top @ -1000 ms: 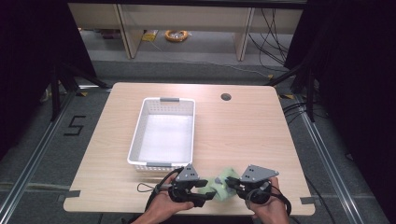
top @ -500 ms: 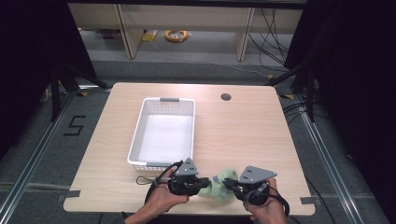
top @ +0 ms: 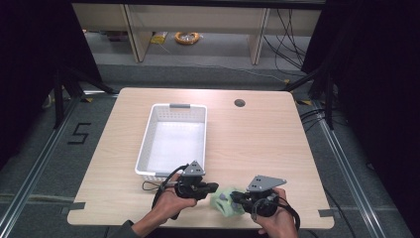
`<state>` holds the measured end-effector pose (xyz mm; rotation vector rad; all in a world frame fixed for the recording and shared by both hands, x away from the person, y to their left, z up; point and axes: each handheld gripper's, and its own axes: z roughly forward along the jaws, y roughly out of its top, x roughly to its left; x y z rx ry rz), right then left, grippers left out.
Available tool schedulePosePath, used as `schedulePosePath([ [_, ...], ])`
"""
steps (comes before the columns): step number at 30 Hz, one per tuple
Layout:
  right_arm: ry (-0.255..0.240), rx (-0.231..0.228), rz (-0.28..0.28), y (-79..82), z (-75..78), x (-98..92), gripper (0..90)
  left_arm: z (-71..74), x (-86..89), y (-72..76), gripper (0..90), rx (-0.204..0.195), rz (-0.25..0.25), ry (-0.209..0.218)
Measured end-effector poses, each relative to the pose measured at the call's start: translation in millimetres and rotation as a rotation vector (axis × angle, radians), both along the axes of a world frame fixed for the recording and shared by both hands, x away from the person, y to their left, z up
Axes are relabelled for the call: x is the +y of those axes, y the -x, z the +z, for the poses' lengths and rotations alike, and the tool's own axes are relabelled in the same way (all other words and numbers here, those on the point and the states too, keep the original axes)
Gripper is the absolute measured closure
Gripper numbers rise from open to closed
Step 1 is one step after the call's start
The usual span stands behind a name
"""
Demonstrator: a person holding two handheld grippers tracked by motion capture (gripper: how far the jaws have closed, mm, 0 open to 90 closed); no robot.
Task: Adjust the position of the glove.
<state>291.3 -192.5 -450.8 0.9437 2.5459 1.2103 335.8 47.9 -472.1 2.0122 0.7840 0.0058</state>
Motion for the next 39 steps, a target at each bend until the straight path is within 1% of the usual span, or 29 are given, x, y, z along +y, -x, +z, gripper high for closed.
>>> schedulePosePath([
  [1,-0.007,0.006,0.004,-1.8,-1.6,-0.1,85.8,0.5,1.9,-0.3,86.7,-0.013,-0.004,-0.008],
  [3,-0.013,0.01,-0.023,-1.9,-1.5,-0.5,85.8,1.7,4.9,1.7,83.3,0.0,0.006,0.007],
  [4,-0.012,0.013,-0.021,-2.5,-1.0,-1.0,85.8,3.0,7.2,3.6,81.2,0.004,0.014,0.021],
  [5,-0.017,0.005,-0.044,-2.2,0.0,-1.3,85.8,4.2,8.9,5.0,77.4,0.007,0.019,0.029],
  [6,-0.019,0.013,-0.042,-2.4,1.1,-1.8,85.8,6.5,12.0,6.9,75.0,0.012,0.015,0.031],
  [8,-0.022,-0.005,-0.043,-4.4,1.3,-2.3,85.8,10.8,16.5,12.3,68.4,0.017,0.033,0.054],
  [9,-0.02,0.006,-0.055,-4.4,1.8,-2.0,85.7,13.8,18.6,16.6,66.4,0.004,0.033,0.049],
  [11,-0.023,0.0,-0.064,-6.0,1.3,-0.9,85.7,17.1,18.9,24.2,62.8,-0.006,0.035,0.045],
  [13,-0.025,0.011,-0.074,-8.2,0.7,0.9,85.7,18.7,18.0,32.1,61.8,-0.02,0.009,0.053],
  [14,-0.032,0.019,-0.077,-7.9,0.6,2.3,85.6,18.7,16.2,37.4,61.5,-0.012,0.016,0.058],
  [15,-0.029,0.01,-0.079,-9.3,-0.1,3.8,85.6,18.8,16.0,39.6,61.2,-0.019,0.0,0.051],
  [17,-0.011,0.011,-0.077,-11.3,-2.0,6.6,85.5,17.3,14.3,40.9,61.4,-0.019,0.001,0.062],
  [18,-0.013,0.026,-0.088,-12.2,-4.9,9.3,85.5,13.9,13.3,41.9,61.5,-0.012,-0.006,0.048],
  [19,-0.008,0.021,-0.087,-13.7,-7.8,10.6,85.3,11.7,12.5,42.0,61.5,0.003,-0.003,0.038],
  [21,-0.014,0.054,-0.096,-15.4,-14.2,14.8,85.0,6.5,12.7,39.6,61.3,0.011,-0.007,0.024],
  [22,-0.011,0.062,-0.084,-16.9,-16.5,15.8,84.6,4.1,12.5,39.2,61.2,0.018,0.0,0.026],
  [23,-0.011,0.054,-0.07,-18.7,-19.5,16.7,84.2,1.9,13.4,38.6,60.9,0.023,0.0,0.019],
  [24,-0.012,0.069,-0.085,-18.5,-21.2,18.0,83.2,0.8,14.1,38.6,60.3,0.028,0.002,0.012],
  [26,-0.011,0.077,-0.084,-19.0,-22.4,18.2,81.8,-1.5,14.5,39.5,59.3,0.041,0.011,0.02],
  [28,-0.028,0.115,-0.083,-18.2,-24.6,17.7,75.4,-4.7,16.7,41.9,58.7,0.052,0.015,0.018],
  [29,-0.042,0.108,-0.079,-18.0,-24.7,16.2,69.5,-7.2,18.6,43.9,57.6,0.058,0.017,0.006],
  [30,-0.037,0.109,-0.083,-16.8,-22.9,14.7,67.2,-8.8,18.3,45.1,57.1,0.063,0.022,0.008],
  [31,-0.037,0.102,-0.076,-16.4,-21.3,13.5,65.3,-10.4,18.6,46.6,56.4,0.066,0.028,-0.005],
  [32,-0.062,0.084,-0.07,-16.3,-20.0,10.3,64.3,-13.4,18.1,48.3,55.5,0.079,0.028,0.001],
  [34,-0.052,0.064,-0.084,-13.4,-11.6,2.0,61.9,-16.6,18.1,51.1,52.8,0.092,0.033,-0.007],
  [36,-0.039,0.004,-0.057,-15.1,-6.2,-10.3,61.6,-19.3,18.3,54.3,51.0,0.103,0.036,-0.019],
  [37,-0.028,0.003,-0.077,-13.5,-4.4,-15.3,61.6,-20.2,18.4,56.0,50.0,0.107,0.036,-0.024],
  [38,-0.011,-0.006,-0.063,-13.8,-4.5,-20.3,61.6,-21.0,17.9,58.1,48.8,0.11,0.042,-0.021],
  [39,-0.01,0.005,-0.064,-12.9,-5.8,-23.8,61.7,-21.6,17.7,59.3,47.5,0.116,0.04,-0.02],
])
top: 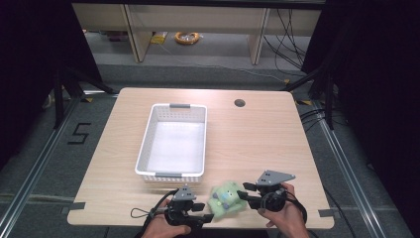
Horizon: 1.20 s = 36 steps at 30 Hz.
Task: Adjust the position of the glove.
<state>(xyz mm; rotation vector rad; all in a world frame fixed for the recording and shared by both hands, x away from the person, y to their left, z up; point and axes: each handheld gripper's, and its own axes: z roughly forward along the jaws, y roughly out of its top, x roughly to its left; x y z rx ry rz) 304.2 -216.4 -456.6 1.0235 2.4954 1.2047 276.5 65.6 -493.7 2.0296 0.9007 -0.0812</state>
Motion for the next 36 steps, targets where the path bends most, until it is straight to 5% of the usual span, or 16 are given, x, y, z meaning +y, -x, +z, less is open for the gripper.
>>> schedulePosePath([
  [8,0.023,0.019,0.051,-11.0,-15.5,-4.0,58.0,-5.9,-15.2,3.2,42.2,0.017,0.013,-0.047],
  [10,0.029,0.047,0.055,-13.3,-19.6,-1.4,61.6,-6.6,-20.3,3.6,42.2,-0.027,-0.001,-0.081],
  [13,0.058,0.076,0.084,-13.4,-24.9,-0.8,70.3,-9.9,-25.6,1.5,42.4,-0.023,-0.002,-0.113],
  [19,0.077,0.065,0.107,-10.1,-26.2,2.0,80.0,-13.3,-30.3,-6.4,51.2,-0.085,0.001,-0.169],
  [26,0.052,0.078,0.102,-8.5,-23.0,1.2,81.8,-10.3,-25.4,-10.1,82.8,-0.102,0.018,-0.127],
  [32,0.016,0.057,0.099,-4.6,-13.3,-2.4,82.0,8.9,-19.6,-14.7,84.0,-0.12,0.013,-0.062],
  [34,-0.024,0.073,0.055,4.8,-4.8,-3.6,82.0,21.6,-16.8,-23.5,84.1,-0.144,0.006,-0.045],
  [36,-0.029,0.05,0.076,5.6,-2.5,-5.2,82.0,26.3,-15.9,-32.5,84.1,-0.13,0.002,-0.038],
])
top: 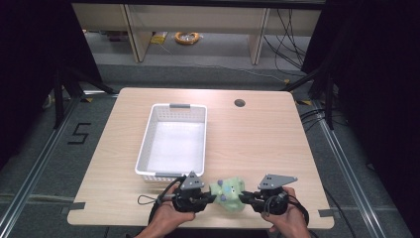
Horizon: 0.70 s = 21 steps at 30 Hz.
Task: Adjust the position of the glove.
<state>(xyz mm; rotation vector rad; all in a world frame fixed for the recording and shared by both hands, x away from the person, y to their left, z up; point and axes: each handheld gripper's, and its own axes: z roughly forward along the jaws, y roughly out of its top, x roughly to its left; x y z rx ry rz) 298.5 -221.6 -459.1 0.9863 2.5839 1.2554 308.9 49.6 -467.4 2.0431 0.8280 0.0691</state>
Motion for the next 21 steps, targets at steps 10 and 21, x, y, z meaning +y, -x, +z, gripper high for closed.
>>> schedulePosePath([
  [10,0.013,0.047,-0.062,15.0,-8.3,3.3,82.1,-15.2,-5.2,-24.6,83.8,0.101,-0.026,-0.015],
  [21,0.042,0.1,-0.057,12.7,-24.0,4.1,80.6,-29.2,-4.4,-25.5,79.4,0.151,-0.014,-0.036],
])
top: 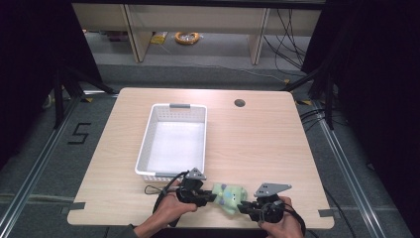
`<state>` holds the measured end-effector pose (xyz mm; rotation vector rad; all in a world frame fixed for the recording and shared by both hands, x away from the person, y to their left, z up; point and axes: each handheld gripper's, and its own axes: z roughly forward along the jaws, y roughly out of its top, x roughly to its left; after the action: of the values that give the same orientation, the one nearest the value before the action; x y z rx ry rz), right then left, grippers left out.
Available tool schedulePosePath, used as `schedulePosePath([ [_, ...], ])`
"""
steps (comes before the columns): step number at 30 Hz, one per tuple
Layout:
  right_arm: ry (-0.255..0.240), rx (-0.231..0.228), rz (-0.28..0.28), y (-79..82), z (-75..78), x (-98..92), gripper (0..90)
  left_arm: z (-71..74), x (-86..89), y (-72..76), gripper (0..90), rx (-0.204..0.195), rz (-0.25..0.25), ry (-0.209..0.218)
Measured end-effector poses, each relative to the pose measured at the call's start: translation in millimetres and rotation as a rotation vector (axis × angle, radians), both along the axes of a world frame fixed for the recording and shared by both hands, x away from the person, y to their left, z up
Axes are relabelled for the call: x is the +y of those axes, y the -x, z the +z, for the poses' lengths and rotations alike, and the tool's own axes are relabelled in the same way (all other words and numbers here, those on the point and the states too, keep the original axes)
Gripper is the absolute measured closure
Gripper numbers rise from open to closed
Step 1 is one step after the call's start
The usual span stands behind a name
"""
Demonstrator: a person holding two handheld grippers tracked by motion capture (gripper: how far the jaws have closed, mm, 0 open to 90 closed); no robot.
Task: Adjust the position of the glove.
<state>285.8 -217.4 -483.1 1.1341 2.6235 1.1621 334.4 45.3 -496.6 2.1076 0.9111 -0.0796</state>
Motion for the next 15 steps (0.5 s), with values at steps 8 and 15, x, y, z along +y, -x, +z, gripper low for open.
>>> schedulePosePath([
  [8,0.007,0.011,-0.022,-6.3,-6.5,-6.7,78.9,-1.6,-1.0,2.3,76.7,0.001,0.001,0.003],
  [15,0.016,0.021,-0.01,-20.4,-5.2,-14.3,75.6,-1.5,-2.6,8.6,70.0,0.017,0.002,0.016],
])
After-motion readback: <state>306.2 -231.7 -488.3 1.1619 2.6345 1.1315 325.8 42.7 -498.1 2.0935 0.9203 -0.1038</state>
